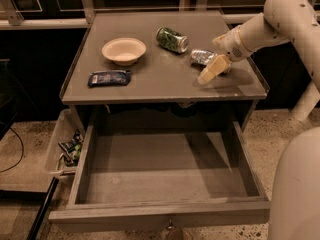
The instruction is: Place redbull can into top drawer
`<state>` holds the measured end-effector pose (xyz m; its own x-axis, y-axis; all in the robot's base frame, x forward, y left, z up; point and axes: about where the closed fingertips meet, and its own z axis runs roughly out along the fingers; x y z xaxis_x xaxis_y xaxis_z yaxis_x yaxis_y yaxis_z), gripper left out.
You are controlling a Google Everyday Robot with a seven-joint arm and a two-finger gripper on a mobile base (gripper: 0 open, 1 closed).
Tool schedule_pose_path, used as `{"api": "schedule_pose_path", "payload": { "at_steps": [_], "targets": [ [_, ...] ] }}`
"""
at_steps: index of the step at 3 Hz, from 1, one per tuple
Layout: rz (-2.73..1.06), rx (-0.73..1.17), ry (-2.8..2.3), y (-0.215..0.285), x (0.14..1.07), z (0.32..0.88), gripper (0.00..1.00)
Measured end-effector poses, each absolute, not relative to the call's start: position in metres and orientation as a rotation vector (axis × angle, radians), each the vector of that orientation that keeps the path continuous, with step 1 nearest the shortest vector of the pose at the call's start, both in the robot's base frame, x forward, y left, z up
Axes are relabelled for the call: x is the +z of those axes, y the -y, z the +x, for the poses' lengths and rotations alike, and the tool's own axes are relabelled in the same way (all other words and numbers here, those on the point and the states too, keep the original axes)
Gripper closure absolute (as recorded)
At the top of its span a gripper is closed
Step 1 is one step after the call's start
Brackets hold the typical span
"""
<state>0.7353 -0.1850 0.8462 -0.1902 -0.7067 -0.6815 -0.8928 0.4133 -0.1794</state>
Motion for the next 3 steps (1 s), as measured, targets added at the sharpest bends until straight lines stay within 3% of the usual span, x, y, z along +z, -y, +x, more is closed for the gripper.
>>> {"api": "schedule_pose_path", "payload": {
  "at_steps": [1,3],
  "targets": [
    [-1.357,0.335,-1.962,0.1850,0.8459,0.7356,0.18],
    [-1.357,0.336,-1.962,0.1850,0.8458,0.7356,0.64]
  ]
}}
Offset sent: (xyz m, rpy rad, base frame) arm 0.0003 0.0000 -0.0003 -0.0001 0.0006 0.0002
